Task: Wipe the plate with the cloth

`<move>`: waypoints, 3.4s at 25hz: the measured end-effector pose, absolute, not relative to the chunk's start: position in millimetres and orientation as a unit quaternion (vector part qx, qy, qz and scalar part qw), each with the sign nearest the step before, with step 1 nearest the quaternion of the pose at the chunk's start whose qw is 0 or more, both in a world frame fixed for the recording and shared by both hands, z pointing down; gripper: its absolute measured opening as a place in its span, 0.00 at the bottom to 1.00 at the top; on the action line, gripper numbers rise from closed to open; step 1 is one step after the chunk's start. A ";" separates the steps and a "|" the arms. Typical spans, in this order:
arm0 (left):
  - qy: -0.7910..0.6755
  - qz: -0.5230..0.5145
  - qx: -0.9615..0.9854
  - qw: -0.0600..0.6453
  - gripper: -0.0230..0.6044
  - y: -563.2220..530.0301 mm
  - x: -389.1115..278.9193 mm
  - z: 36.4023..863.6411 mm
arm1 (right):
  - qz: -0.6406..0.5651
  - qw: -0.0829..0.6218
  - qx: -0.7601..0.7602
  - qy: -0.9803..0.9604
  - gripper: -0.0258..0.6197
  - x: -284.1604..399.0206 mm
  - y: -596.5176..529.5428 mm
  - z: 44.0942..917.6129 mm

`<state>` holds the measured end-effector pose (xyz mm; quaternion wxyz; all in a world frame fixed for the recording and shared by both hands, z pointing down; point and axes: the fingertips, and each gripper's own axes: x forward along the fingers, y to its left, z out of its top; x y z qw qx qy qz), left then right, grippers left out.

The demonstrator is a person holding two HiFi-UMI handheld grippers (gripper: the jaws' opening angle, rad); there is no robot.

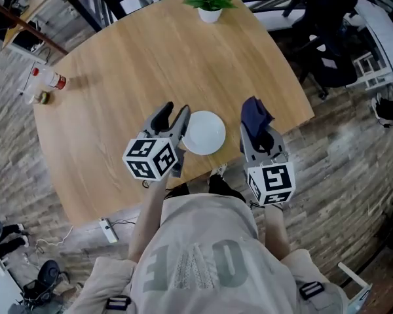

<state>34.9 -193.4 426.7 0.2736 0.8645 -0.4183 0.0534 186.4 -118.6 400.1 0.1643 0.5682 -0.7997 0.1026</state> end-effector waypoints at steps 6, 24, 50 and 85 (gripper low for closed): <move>-0.426 0.049 0.748 0.507 0.32 -167.8 0.0 534.0 | 0.110 0.168 0.541 -0.817 0.13 169.7 -133.2 411.4; -0.368 0.088 0.663 0.646 0.24 -127.2 11.1 600.7 | 0.148 0.183 0.486 -0.842 0.13 145.4 -140.8 442.2; -0.367 0.079 0.657 0.654 0.09 -124.0 9.8 607.0 | -0.091 0.610 0.187 -0.765 0.13 136.1 -150.2 594.6; -0.372 0.069 0.662 0.647 0.09 -128.1 13.1 605.8 | -0.103 0.645 0.192 -0.733 0.13 123.1 -161.5 591.9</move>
